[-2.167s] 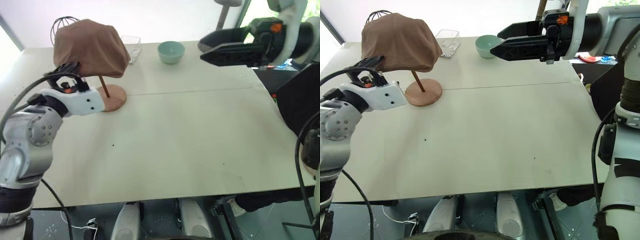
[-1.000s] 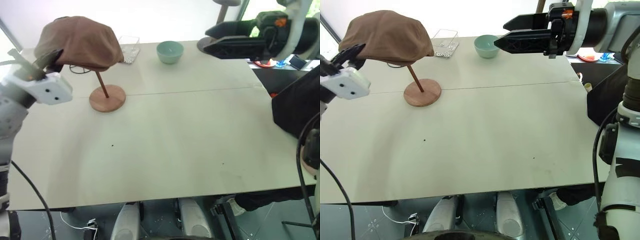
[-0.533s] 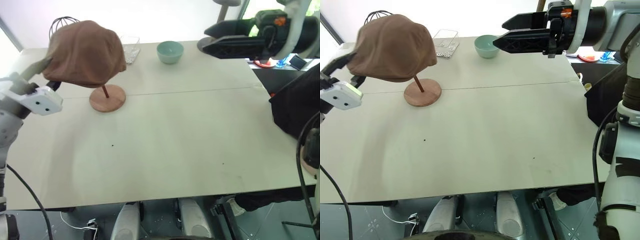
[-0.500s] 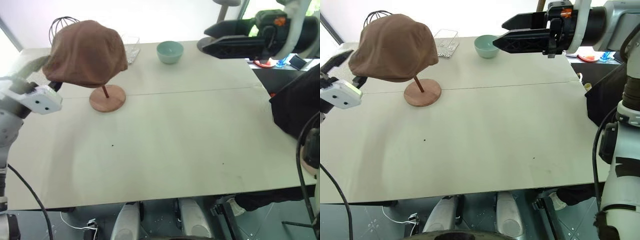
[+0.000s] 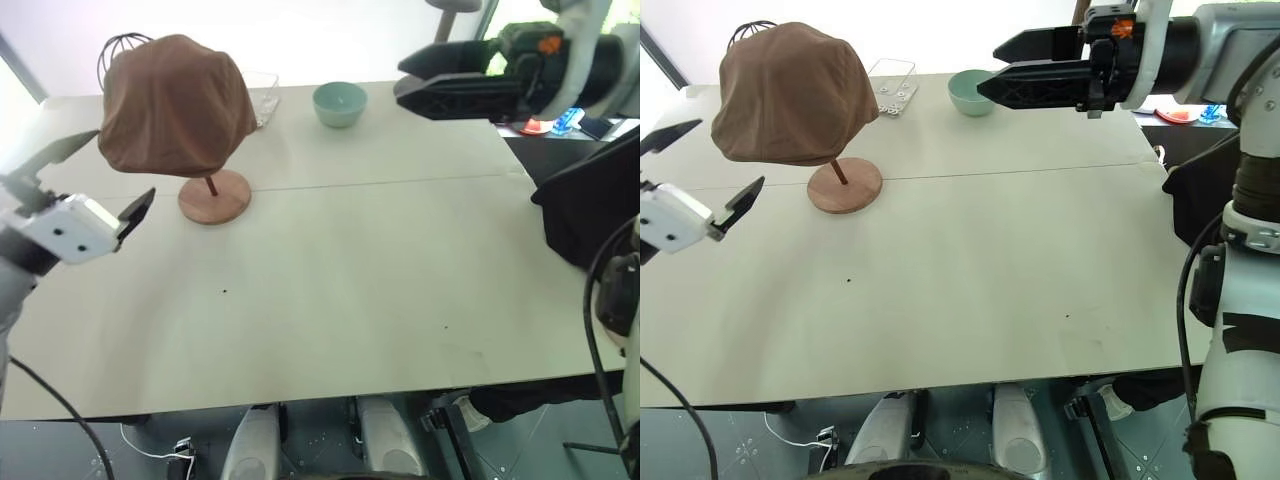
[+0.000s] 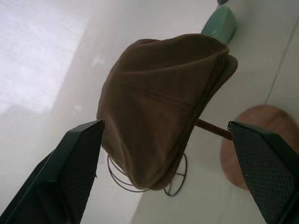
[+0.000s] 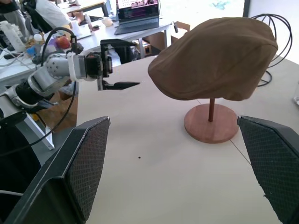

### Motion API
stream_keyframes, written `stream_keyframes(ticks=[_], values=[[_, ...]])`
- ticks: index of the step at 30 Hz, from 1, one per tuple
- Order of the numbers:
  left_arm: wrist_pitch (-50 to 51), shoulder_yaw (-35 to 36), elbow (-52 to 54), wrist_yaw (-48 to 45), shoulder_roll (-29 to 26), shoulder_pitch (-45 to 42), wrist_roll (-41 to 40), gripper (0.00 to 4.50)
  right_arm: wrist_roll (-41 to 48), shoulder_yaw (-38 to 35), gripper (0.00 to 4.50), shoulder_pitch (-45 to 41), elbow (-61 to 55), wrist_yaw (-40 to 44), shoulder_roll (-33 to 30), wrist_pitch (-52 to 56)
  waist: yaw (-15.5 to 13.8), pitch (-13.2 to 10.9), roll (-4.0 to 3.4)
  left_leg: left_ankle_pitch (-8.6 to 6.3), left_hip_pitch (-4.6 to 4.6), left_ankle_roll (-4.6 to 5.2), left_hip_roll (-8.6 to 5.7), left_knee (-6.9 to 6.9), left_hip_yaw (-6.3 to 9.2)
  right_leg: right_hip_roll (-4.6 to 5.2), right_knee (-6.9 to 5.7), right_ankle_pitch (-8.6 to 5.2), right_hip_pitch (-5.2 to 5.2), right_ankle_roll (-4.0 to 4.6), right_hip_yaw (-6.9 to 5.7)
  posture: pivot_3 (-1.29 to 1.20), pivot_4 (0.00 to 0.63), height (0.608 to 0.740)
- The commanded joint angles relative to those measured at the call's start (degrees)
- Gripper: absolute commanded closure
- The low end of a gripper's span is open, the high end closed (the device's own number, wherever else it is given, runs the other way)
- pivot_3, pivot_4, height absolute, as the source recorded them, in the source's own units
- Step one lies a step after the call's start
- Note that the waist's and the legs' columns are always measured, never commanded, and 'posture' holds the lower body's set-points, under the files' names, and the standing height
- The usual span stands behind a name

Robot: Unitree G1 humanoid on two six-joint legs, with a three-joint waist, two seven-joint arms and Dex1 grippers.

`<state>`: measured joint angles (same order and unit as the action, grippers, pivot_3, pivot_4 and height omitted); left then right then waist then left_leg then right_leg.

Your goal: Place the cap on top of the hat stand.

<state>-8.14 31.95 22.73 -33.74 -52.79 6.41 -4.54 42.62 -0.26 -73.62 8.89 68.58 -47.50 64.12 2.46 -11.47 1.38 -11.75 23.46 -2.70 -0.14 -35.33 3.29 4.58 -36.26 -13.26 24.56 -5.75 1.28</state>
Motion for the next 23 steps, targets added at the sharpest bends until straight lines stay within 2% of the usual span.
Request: stream_keyframes(ticks=[1, 3, 5, 6, 8, 12, 14, 18, 23], values=[[13.1, 8.1, 7.8, -5.2, -0.9, 3.5, -9.4, 0.08, -1.5, 0.1, 0.0, -1.9, 1.7, 1.7, 0.0, -2.6, -0.1, 0.0, 0.0, 0.0, 0.0, 0.0, 0.0, -0.01, 0.0, 0.0, 0.01, -0.02, 0.0, 0.04, 0.0, 0.0, 0.15, 0.74], [22.2, 11.8, 9.0, -6.1, -1.8, 2.8, -15.4, 0.08, -2.4, 0.9, 0.0, -2.1, 2.5, 2.5, 0.3, -3.7, -0.2, 0.0, 0.0, 0.0, 0.0, 0.0, 0.01, -0.03, 0.01, -0.01, 0.0, -0.03, -0.02, 0.06, -0.03, 0.0, 0.15, 0.74], [41.3, 20.0, 4.5, -10.2, -6.5, 0.8, -31.4, 0.08, -3.6, 1.7, 0.0, -2.6, 4.2, 3.7, 0.3, -5.2, -0.1, 0.0, 0.04, 0.0, 0.0, 0.0, 0.01, -0.06, 0.03, -0.03, -0.01, -0.03, -0.03, 0.05, -0.04, 0.0, 0.15, 0.74], [47.1, 24.0, 1.5, -13.3, -8.9, -0.5, -37.2, 0.08, -4.2, 2.0, 0.0, -2.9, 5.2, 4.4, 0.3, -5.9, 0.0, 0.0, 0.05, 0.0, 0.0, 0.0, 0.02, -0.08, 0.06, -0.05, -0.05, -0.03, -0.03, 0.05, -0.05, 0.0, 0.15, 0.74], [54.0, 29.9, -4.5, -19.2, -13.0, -2.0, -42.5, 0.08, -5.3, 2.5, 0.0, -3.6, 6.8, 5.4, 0.6, -7.1, 0.2, 0.0, 0.0, 0.0, 0.0, 0.0, 0.06, -0.11, 0.04, -0.09, -0.03, -0.04, -0.02, 0.04, -0.06, 0.0, 0.15, 0.74], [62.9, 38.0, -17.0, -32.3, -21.7, -1.1, -42.9, 0.08, -7.3, 3.3, 0.0, -4.9, 9.8, 7.2, 1.1, -9.2, 0.7, 0.0, -0.02, 0.0, -0.01, 0.0, 0.06, 0.02, -0.02, -0.1, 0.02, -0.05, 0.02, 0.03, -0.06, 0.0, 0.15, 0.74], [65.2, 40.3, -25.3, -38.6, -27.4, -0.7, -39.5, 0.08, -8.3, 3.6, 0.0, -5.6, 11.4, 8.1, 1.5, -10.3, 1.2, 0.0, 0.0, 0.0, -0.01, 0.0, 0.06, 0.1, 0.0, -0.13, 0.01, -0.06, 0.05, 0.06, -0.07, 0.0, 0.15, 0.74], [63.7, 40.3, -34.0, -47.6, -33.1, 0.2, -32.4, 0.08, -9.8, 3.6, 0.0, -6.2, 13.5, 9.6, 2.1, -12.1, 1.6, 0.0, -0.02, 0.0, 0.0, 0.0, 0.06, 0.12, 0.0, -0.12, 0.03, -0.09, 0.07, 0.09, -0.08, 0.0, 0.15, 0.74], [61.0, 37.2, -37.0, -52.9, -36.2, -2.5, -27.8, 0.08, -11.3, 3.1, 0.0, -6.8, 15.9, 9.8, 3.4, -13.4, 1.7, 0.0, -0.02, -0.01, 0.0, -0.01, 0.09, 0.19, -0.02, -0.12, 0.01, -0.09, 0.13, 0.1, -0.09, 0.0, 0.15, 0.74]])
